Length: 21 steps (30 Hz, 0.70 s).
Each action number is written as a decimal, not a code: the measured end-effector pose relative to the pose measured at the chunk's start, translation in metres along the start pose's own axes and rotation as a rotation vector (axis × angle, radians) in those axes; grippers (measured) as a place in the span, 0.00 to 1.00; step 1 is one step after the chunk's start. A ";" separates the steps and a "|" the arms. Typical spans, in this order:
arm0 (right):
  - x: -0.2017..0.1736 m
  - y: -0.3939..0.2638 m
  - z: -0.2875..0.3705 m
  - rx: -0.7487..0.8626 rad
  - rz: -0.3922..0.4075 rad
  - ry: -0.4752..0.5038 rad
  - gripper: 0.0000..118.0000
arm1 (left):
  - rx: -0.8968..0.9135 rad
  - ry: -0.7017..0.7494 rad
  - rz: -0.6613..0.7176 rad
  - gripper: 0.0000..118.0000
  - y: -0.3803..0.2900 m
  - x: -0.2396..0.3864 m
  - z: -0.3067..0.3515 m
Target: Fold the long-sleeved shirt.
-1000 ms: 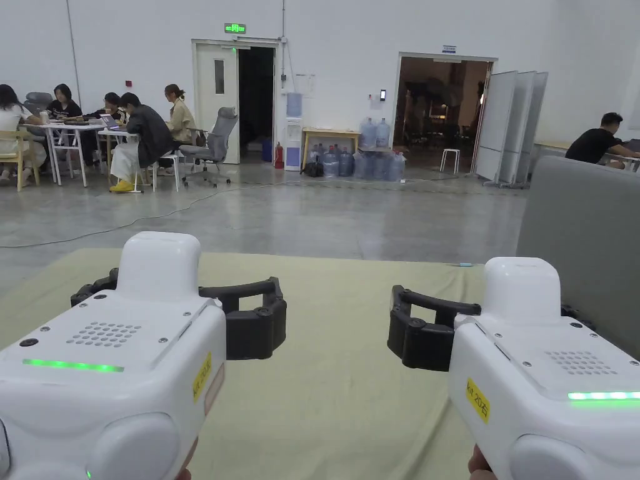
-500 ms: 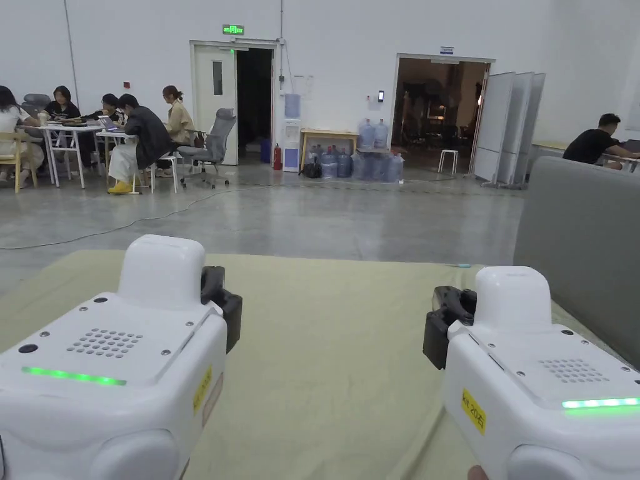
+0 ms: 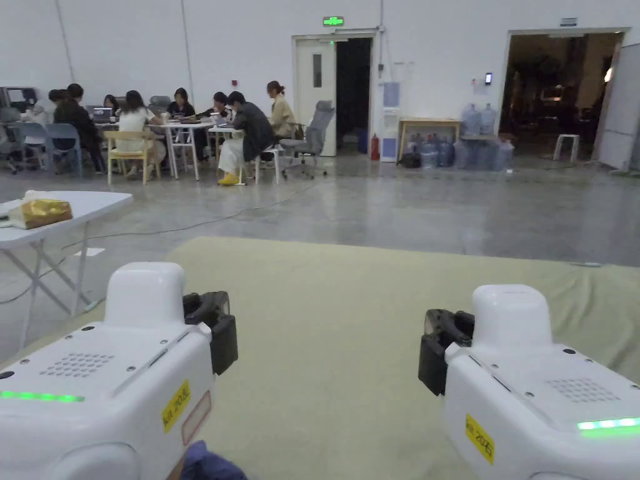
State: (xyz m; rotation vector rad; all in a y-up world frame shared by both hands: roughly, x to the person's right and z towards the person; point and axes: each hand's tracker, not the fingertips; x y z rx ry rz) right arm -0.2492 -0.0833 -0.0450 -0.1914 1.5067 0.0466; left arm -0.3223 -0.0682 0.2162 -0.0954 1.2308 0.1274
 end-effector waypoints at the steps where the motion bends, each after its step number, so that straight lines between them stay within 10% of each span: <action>1: -0.018 -0.004 -0.012 -0.022 -0.018 0.084 0.00 | -0.016 0.069 -0.017 0.00 -0.004 -0.019 0.001; 6: -0.075 -0.021 -0.047 -0.123 -0.088 0.351 0.00 | -0.157 0.199 -0.009 0.00 -0.030 -0.095 -0.010; 13: -0.057 -0.059 -0.071 -0.236 0.026 0.311 0.00 | -0.430 0.117 0.111 0.02 -0.106 -0.131 -0.090; 14: -0.049 -0.065 -0.075 -0.259 0.024 0.297 0.00 | -0.469 0.086 0.137 0.18 -0.121 -0.135 -0.106; 16: -0.033 -0.077 -0.080 -0.303 0.024 0.261 0.00 | -0.587 0.043 0.189 0.90 -0.149 -0.142 -0.138; 21: 0.002 -0.105 -0.085 -0.395 0.014 0.172 0.00 | -0.692 0.083 0.169 0.99 -0.213 -0.139 -0.189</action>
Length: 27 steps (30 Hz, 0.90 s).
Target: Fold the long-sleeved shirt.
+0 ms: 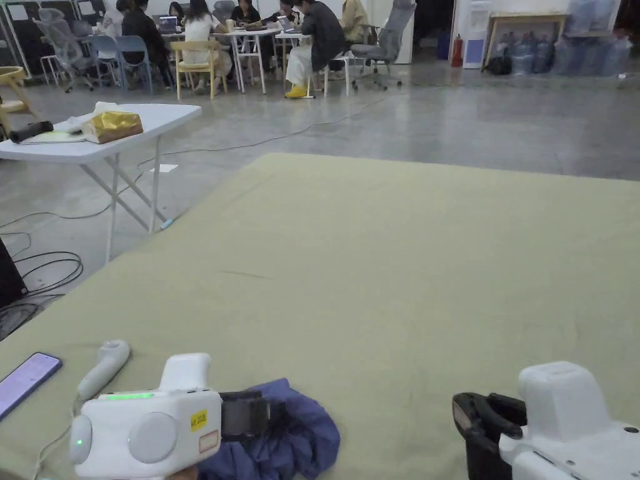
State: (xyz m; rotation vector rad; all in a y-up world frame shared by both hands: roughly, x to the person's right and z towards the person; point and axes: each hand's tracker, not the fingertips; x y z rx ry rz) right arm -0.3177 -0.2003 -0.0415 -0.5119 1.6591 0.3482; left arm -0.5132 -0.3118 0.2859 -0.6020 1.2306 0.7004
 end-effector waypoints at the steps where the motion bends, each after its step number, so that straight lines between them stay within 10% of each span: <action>1: 0.005 -0.003 -0.002 -0.013 -0.010 -0.012 0.00 | -0.020 0.005 -0.006 0.99 0.001 0.000 -0.013; 4: 0.019 -0.009 -0.005 -0.034 -0.025 -0.027 0.00 | -0.133 0.051 -0.082 0.81 0.018 0.011 -0.049; 6: 0.022 -0.009 -0.005 -0.038 -0.024 -0.041 0.00 | -0.223 0.153 -0.160 0.17 0.018 0.012 -0.076; 14: 0.034 0.001 0.019 0.010 -0.039 -0.044 0.00 | -0.011 -0.116 0.022 0.13 0.075 0.038 -0.005; 27: 0.080 0.054 0.142 0.310 -0.126 -0.128 0.00 | 0.510 -0.438 -0.383 0.11 0.208 0.264 0.249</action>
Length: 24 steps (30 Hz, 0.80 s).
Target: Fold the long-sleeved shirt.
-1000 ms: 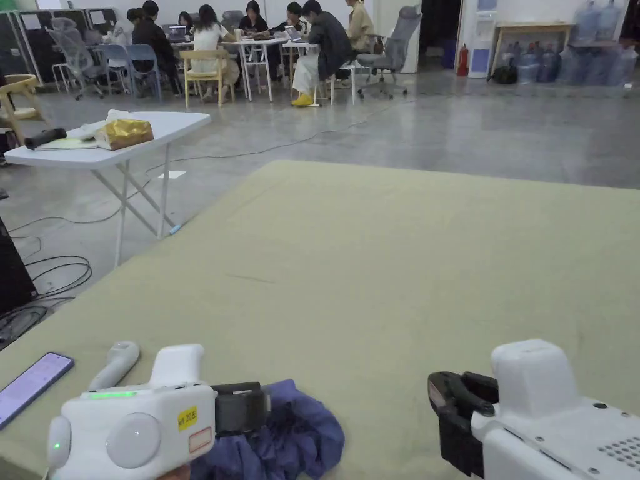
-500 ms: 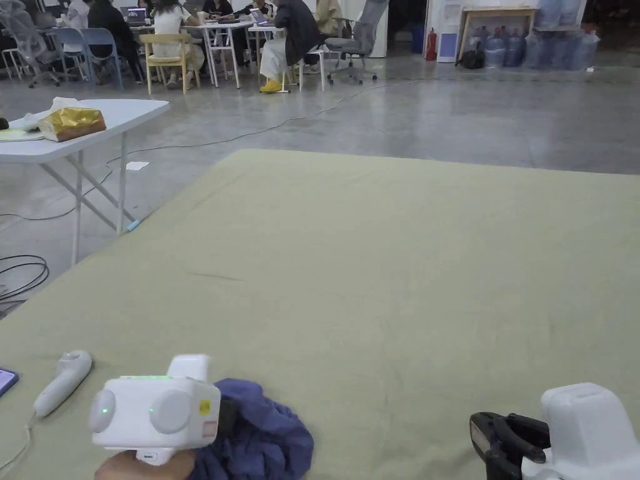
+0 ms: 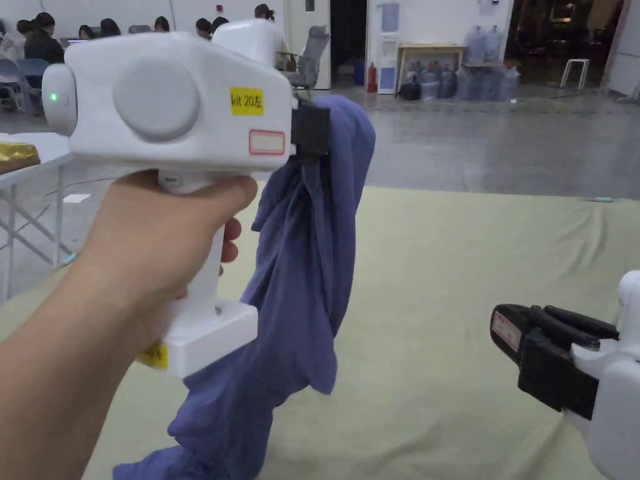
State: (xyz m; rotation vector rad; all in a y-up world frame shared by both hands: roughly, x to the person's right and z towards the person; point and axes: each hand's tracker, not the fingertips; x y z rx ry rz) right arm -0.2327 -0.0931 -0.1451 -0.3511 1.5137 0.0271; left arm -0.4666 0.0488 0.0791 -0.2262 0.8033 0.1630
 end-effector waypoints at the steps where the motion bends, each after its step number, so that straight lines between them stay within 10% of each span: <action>1: 0.003 0.007 0.010 0.019 0.009 -0.019 0.00 | -0.002 0.001 -0.049 0.12 0.008 0.017 -0.004; 7: 0.036 0.017 0.055 0.071 0.038 -0.193 0.00 | -0.139 -0.196 -0.009 0.11 -0.040 0.104 -0.064; 19: 0.108 -0.043 0.076 -0.095 -0.077 -0.354 0.00 | -0.855 -0.295 0.021 0.11 -0.351 0.255 -0.219; 23: 0.119 -0.050 0.075 -0.119 -0.092 -0.363 0.00 | -0.778 -0.378 0.164 0.12 -0.338 0.246 -0.210; 24: 0.120 -0.050 0.075 -0.119 -0.096 -0.363 0.00 | -0.713 -0.369 0.172 0.29 -0.323 0.240 -0.203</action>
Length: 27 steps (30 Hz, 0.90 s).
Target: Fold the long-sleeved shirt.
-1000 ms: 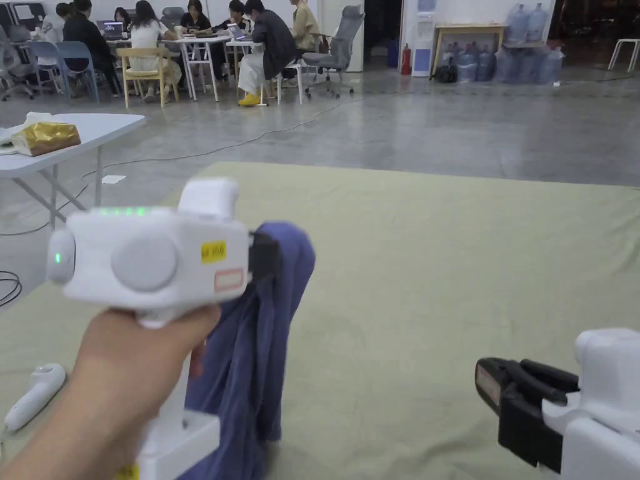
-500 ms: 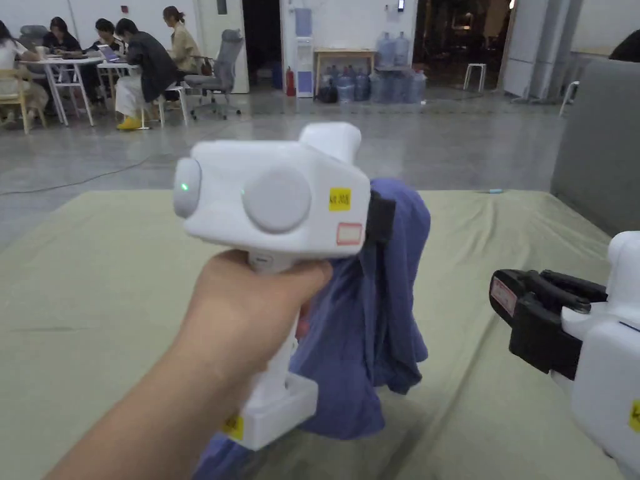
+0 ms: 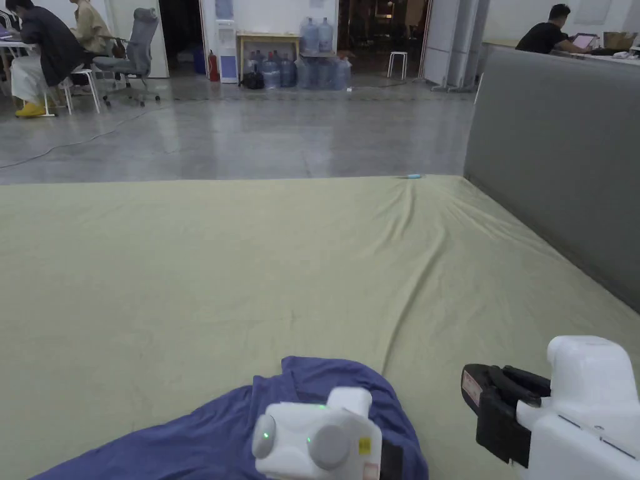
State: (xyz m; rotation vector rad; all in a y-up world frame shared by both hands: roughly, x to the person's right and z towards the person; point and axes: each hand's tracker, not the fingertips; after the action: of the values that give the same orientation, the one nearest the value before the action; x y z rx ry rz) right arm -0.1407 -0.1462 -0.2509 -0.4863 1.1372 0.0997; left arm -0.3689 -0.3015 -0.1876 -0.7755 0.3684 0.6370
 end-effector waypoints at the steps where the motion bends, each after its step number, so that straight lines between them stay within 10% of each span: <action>1: 0.001 0.001 -0.001 0.001 -0.006 0.006 0.00 | 0.087 -0.011 -0.004 0.58 0.007 0.000 0.022; 3: -0.001 0.002 -0.001 0.012 -0.014 0.031 0.00 | 0.218 -0.027 -0.020 0.98 0.020 -0.006 0.070; 11: -0.019 -0.020 -0.020 -0.053 -0.041 0.114 0.00 | 0.337 0.211 0.009 0.98 -0.024 -0.077 0.174; 12: -0.021 -0.026 -0.025 -0.078 -0.041 0.118 0.00 | 0.263 0.251 0.009 0.86 -0.037 -0.088 0.171; 15: -0.026 -0.043 -0.041 -0.152 -0.036 0.126 0.00 | 0.134 0.315 0.037 0.00 -0.074 -0.112 0.148; 23: -0.023 -0.068 -0.070 -0.251 -0.044 0.114 0.00 | 0.147 0.253 0.081 0.00 -0.030 -0.156 0.119; 24: -0.022 -0.068 -0.072 -0.255 -0.048 0.111 0.00 | 0.168 0.265 0.059 0.17 -0.012 -0.162 0.114; 26: -0.019 -0.070 -0.074 -0.262 -0.058 0.103 0.00 | 0.137 0.279 0.051 0.95 0.027 -0.179 0.089; 27: -0.017 -0.071 -0.075 -0.265 -0.060 0.098 0.00 | 0.183 0.231 0.040 0.97 0.048 -0.180 0.082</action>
State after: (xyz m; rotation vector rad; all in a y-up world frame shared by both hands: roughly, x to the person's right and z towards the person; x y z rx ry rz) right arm -0.1892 -0.2380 -0.2377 -0.7672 1.2101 0.1769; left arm -0.5294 -0.2854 -0.0642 -0.6686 0.6458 0.5436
